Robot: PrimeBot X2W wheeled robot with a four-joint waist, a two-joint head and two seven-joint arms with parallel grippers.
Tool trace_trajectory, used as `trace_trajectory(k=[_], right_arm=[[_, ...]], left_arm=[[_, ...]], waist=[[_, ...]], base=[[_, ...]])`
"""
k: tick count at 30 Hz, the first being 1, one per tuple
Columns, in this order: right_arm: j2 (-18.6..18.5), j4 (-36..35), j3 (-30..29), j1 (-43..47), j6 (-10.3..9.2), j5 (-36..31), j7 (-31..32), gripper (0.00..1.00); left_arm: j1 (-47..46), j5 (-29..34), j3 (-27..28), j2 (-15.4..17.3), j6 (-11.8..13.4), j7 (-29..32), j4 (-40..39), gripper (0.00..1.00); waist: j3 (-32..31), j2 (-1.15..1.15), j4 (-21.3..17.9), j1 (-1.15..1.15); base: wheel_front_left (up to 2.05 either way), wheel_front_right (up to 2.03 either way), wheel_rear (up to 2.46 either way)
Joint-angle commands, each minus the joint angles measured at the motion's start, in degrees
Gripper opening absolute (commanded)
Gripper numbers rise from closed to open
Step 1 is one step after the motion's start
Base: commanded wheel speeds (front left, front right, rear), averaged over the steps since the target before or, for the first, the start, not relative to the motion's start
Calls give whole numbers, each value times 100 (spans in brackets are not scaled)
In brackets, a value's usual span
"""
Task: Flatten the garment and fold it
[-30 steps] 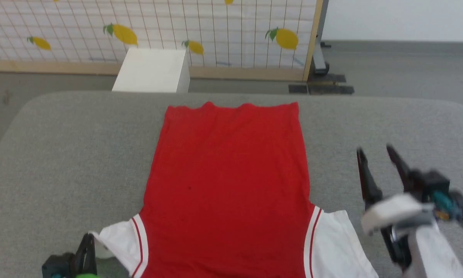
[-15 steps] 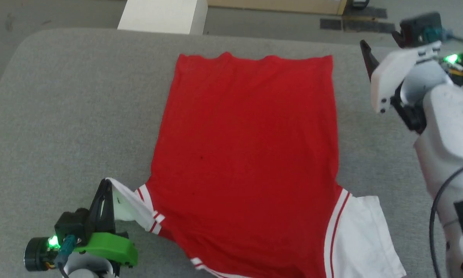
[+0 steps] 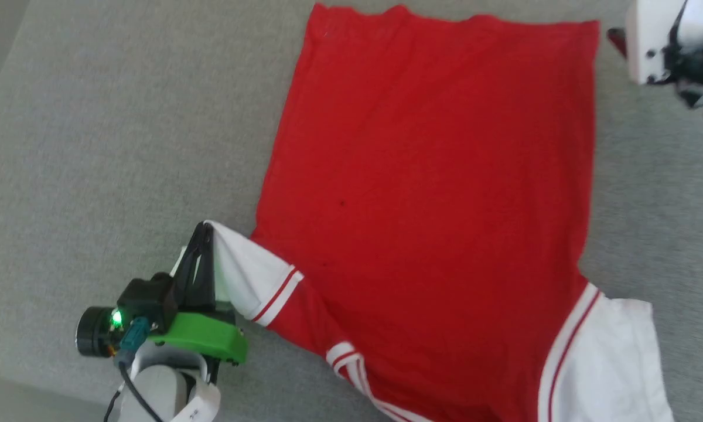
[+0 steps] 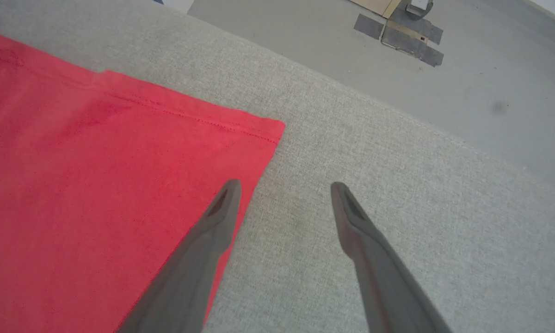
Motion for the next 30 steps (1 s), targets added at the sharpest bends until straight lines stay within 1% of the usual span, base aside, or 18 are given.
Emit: trace_trajectory(k=[1, 7, 10, 18, 19, 20, 25, 30], right_arm=[[-68, 52, 148, -186, -9, 28, 152, 100], [-283, 162, 664, -624, -9, 112, 597, 100], [-350, 279, 768, -652, -9, 166, 640, 100], [-325, 541, 1058, -305, -9, 434, 579, 100], [-334, 538, 1121, -288, -9, 452, 564, 47], [-342, 529, 1163, -285, -9, 470, 537, 0], [-359, 468, 1313, -377, -9, 614, 341, 0], [-341, 423, 1441, -429, -9, 722, -60, 0]], left_arm=[[-173, 40, -37, -38, -21, -22, -30, 0], [-379, -17, -194, -78, -27, -22, -110, 0], [-452, -37, -256, -86, -25, -22, -142, 0], [-543, -57, -284, -94, 11, -22, -176, 0], [-548, -62, -282, -94, 14, -22, -181, 0], [-552, -63, -279, -94, 16, -22, -182, 0], [-540, -39, -199, -95, 21, -22, -150, 0], [-467, -11, -116, -95, 23, -22, -92, 0]], waist=[[526, 0, 422, -1], [922, 0, 619, -1], [1027, 0, 677, -1], [1117, 0, 656, -1], [1125, 0, 641, -1], [1126, 0, 629, -1], [1030, 0, 544, -1], [811, 0, 439, -1]], base=[[0, 0, 0], [0, 0, 0], [0, 0, 0], [0, 0, 0], [0, 0, 0], [0, 0, 0], [0, 0, 0], [0, 0, 0]])
